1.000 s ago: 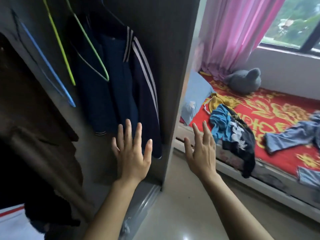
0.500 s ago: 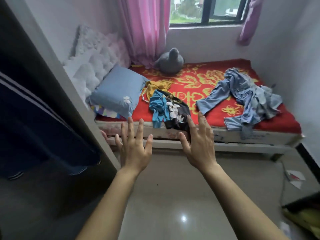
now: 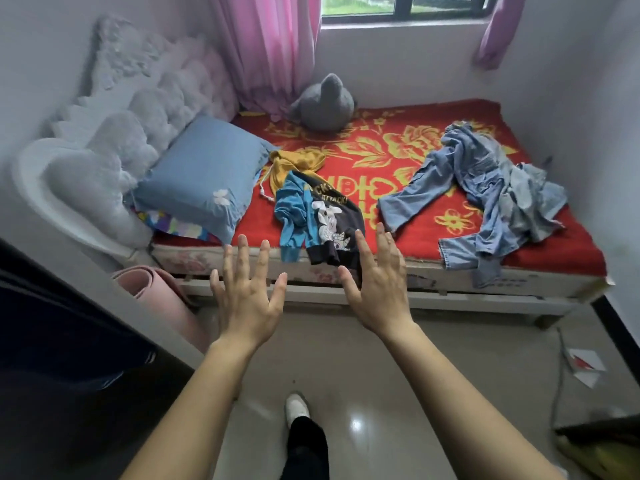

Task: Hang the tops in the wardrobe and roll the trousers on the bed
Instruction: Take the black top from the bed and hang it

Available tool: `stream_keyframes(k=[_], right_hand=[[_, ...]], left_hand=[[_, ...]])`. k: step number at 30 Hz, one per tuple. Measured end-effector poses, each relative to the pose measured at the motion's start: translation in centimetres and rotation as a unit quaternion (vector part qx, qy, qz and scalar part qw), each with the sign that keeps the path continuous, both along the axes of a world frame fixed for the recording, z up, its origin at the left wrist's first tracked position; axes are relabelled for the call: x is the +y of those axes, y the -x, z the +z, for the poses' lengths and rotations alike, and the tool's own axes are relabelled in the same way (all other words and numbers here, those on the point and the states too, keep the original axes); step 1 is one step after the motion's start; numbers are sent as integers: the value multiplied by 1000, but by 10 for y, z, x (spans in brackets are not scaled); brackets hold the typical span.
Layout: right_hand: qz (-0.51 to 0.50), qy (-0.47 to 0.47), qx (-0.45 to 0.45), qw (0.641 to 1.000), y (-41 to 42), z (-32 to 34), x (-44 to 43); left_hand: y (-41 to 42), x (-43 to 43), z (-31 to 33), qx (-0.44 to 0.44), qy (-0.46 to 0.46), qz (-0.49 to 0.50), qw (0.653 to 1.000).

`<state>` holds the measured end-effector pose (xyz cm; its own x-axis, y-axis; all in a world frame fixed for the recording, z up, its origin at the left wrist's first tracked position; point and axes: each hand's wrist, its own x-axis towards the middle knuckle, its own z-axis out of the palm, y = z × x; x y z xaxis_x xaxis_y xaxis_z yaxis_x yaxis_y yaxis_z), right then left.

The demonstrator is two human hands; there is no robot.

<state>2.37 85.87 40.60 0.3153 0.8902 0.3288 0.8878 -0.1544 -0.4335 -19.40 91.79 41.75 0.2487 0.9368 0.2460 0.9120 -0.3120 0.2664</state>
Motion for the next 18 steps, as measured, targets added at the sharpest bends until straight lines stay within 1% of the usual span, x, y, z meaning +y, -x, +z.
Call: stream_keyframes(k=[3,6,10,14,18], right_hand=[[22,14,-23,999,3,-8,64],[17,41,-36,998,0,-5,126],[19,37,-45,998,-11,5,199],[10,48,-48,998,-27,-2,252],[15,81,-46,996,-52,-25,304]], left_hand=[[-3,65,-6,-10,1,2,1000],[-5,130,-2,-9,13,-6,1000],[-8,210,7,8,-2,-19,1000],[-21,273,-5,15,27,-16,999],[-47,326,-32,44,75,-24,996]])
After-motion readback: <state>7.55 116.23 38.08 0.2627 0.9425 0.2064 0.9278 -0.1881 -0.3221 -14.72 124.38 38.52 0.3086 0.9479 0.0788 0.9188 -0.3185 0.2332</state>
